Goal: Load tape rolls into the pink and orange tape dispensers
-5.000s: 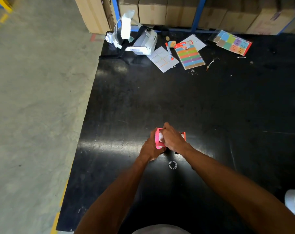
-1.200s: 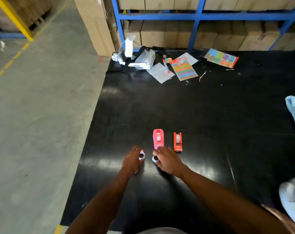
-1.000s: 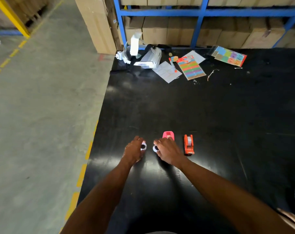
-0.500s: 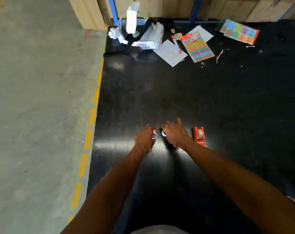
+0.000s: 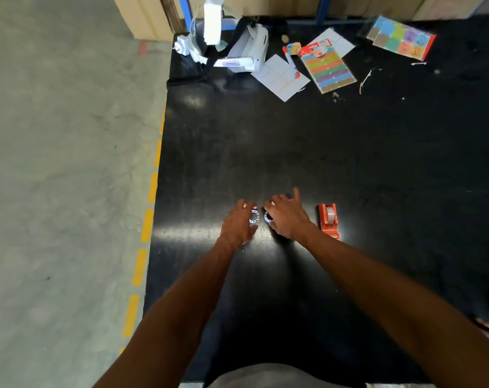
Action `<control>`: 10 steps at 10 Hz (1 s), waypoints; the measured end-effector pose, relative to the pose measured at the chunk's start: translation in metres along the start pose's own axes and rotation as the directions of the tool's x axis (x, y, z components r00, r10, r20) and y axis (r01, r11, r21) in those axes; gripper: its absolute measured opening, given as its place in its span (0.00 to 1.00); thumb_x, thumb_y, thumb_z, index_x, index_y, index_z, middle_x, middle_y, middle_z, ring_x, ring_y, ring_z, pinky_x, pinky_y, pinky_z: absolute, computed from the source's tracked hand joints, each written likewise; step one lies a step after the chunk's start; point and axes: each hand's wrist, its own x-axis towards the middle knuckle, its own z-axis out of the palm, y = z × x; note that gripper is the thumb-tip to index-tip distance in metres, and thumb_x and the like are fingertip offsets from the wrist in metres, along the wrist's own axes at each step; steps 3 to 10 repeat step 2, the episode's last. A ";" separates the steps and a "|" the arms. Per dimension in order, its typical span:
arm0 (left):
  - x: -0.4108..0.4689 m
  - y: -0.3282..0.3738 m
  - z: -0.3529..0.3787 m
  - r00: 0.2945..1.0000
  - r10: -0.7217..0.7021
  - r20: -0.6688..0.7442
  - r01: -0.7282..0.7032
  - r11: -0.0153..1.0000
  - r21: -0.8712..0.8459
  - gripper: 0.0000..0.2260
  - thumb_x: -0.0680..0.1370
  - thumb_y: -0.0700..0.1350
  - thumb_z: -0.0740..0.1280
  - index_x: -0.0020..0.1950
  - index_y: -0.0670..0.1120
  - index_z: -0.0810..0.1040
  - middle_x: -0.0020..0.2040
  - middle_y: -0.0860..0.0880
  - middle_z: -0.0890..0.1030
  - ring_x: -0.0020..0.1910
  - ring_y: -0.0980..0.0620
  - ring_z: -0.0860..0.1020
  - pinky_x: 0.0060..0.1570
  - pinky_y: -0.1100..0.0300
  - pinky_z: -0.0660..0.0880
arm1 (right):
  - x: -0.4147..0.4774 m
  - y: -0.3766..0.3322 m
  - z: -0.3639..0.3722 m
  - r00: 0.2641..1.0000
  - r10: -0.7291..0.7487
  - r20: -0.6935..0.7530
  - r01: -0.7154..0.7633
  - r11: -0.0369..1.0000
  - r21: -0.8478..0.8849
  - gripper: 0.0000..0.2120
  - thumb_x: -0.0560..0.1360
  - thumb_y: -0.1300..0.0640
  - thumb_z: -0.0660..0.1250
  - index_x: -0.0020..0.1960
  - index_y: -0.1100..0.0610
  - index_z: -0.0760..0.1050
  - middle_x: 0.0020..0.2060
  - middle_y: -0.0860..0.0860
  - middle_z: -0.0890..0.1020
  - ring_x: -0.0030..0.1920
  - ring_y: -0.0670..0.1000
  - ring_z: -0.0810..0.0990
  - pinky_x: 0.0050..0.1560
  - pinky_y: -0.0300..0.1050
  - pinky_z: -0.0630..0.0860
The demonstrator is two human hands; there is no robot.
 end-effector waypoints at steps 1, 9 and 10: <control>-0.007 0.000 -0.002 1.000 0.009 0.004 -0.009 1.000 0.010 0.32 0.72 0.44 0.76 0.72 0.48 0.67 0.69 0.44 0.69 0.62 0.41 0.76 0.60 0.50 0.76 | -0.008 -0.003 -0.004 1.000 0.009 -0.028 -0.009 1.000 0.019 0.29 0.75 0.45 0.69 0.72 0.54 0.67 0.67 0.55 0.76 0.69 0.56 0.73 0.73 0.76 0.47; -0.025 -0.003 -0.002 0.998 0.035 -0.057 -0.037 0.999 -0.022 0.32 0.73 0.43 0.75 0.73 0.47 0.65 0.69 0.44 0.68 0.62 0.41 0.76 0.60 0.47 0.77 | -0.026 -0.004 -0.002 0.989 0.062 -0.135 -0.051 0.995 0.080 0.26 0.75 0.47 0.69 0.71 0.52 0.69 0.64 0.54 0.78 0.68 0.56 0.74 0.73 0.75 0.43; -0.025 -0.003 -0.002 0.998 0.035 -0.057 -0.037 0.999 -0.022 0.32 0.73 0.43 0.75 0.73 0.47 0.65 0.69 0.44 0.68 0.62 0.41 0.76 0.60 0.47 0.77 | -0.026 -0.004 -0.002 0.989 0.062 -0.135 -0.051 0.995 0.080 0.26 0.75 0.47 0.69 0.71 0.52 0.69 0.64 0.54 0.78 0.68 0.56 0.74 0.73 0.75 0.43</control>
